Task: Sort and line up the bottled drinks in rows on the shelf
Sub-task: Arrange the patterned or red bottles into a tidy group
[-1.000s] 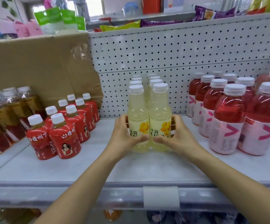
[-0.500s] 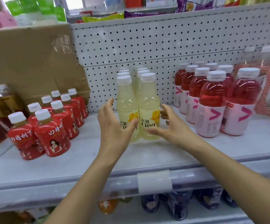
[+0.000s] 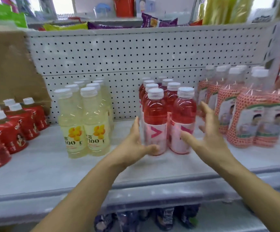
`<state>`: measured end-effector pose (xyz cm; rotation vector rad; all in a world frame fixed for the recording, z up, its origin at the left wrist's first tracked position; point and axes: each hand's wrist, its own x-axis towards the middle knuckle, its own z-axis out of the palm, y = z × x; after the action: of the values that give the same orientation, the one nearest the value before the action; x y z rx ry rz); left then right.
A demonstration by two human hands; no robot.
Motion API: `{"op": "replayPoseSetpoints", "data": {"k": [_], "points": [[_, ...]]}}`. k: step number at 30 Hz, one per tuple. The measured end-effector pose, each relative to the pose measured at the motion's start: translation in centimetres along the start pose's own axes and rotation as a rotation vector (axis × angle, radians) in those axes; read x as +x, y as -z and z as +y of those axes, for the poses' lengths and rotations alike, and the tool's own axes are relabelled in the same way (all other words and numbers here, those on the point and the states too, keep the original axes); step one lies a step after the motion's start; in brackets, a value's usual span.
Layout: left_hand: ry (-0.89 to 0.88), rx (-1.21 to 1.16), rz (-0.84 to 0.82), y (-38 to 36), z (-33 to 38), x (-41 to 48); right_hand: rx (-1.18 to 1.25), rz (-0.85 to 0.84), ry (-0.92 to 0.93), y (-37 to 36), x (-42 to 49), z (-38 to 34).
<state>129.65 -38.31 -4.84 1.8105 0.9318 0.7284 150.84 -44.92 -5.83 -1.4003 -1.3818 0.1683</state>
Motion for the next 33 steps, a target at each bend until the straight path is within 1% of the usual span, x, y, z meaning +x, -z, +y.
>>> {"op": "replayPoseSetpoints", "data": {"k": [1,2,4,5,7,10,15,17,20,21,26,28,30,32,33], "points": [[0.008,-0.051,0.009,-0.5,0.2,0.9,0.041,-0.122,-0.078,0.7,1.0,1.1],[-0.006,-0.075,0.028,-1.0,0.3,1.8,0.089,-0.235,-0.114,1.1,1.8,1.9],[-0.036,-0.072,0.068,-1.6,0.1,2.8,0.206,-0.416,-0.143,1.3,3.2,3.1],[-0.038,-0.069,0.084,-1.8,0.1,3.1,0.26,-0.473,-0.139,1.2,3.6,3.2],[-0.036,-0.069,0.111,-2.2,-0.1,3.3,0.299,-0.515,-0.102,0.6,4.2,3.5],[-0.036,-0.101,0.159,-2.7,-0.4,3.6,0.31,-0.501,-0.09,0.1,4.9,3.6],[-0.05,-0.089,0.16,-2.8,-0.5,3.8,0.314,-0.529,-0.093,0.2,5.3,3.5],[-0.044,-0.059,0.193,-2.8,-0.5,3.7,0.329,-0.493,-0.097,0.2,4.9,3.6],[-0.024,0.024,0.297,-2.9,-0.8,3.5,0.296,-0.387,-0.118,-0.2,4.1,3.8],[-0.026,0.038,0.309,-2.9,-1.1,3.5,0.278,-0.367,-0.118,-0.3,3.9,3.8],[-0.014,0.049,0.324,-3.3,-1.1,2.9,0.249,-0.404,-0.146,0.0,3.2,3.2],[-0.004,0.082,0.359,-3.9,-0.6,2.2,0.209,-0.403,-0.136,0.7,2.5,3.2],[-0.01,0.14,0.407,-4.8,-0.1,1.3,0.107,-0.393,-0.119,1.8,1.6,3.3],[-0.041,0.236,0.465,-6.2,0.8,0.0,0.038,-0.341,-0.072,3.5,0.4,3.4],[-0.073,0.31,0.493,-7.2,1.3,-0.6,0.023,-0.299,-0.016,4.5,-0.1,3.6]]}}
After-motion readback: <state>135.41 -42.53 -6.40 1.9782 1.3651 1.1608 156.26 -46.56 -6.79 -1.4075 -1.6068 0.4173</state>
